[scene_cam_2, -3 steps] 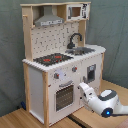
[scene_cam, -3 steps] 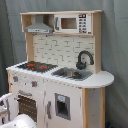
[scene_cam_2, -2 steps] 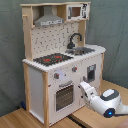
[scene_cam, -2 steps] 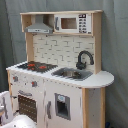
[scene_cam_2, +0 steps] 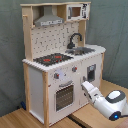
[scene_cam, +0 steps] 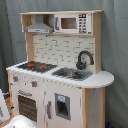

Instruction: Play with the kitchen

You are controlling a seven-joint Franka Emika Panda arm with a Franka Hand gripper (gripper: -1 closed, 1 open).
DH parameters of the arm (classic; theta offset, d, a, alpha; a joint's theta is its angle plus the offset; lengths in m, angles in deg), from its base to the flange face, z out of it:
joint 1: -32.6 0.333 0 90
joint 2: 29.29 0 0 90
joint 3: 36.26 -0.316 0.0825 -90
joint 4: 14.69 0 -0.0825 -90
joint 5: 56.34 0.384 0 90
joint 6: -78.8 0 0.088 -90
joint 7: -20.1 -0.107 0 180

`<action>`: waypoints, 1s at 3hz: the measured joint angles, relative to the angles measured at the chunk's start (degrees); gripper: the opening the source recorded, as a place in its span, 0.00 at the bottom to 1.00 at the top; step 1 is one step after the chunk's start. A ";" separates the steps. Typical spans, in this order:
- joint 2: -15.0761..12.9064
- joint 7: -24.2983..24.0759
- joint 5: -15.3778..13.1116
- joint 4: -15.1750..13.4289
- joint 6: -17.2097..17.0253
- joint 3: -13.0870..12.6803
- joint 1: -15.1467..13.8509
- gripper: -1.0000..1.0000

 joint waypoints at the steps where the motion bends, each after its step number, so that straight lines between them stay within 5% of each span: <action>1: 0.53 3.34 -5.16 -0.50 -1.15 1.94 0.13 1.00; 3: 0.46 15.77 -6.07 -0.93 -1.11 4.04 0.65 1.00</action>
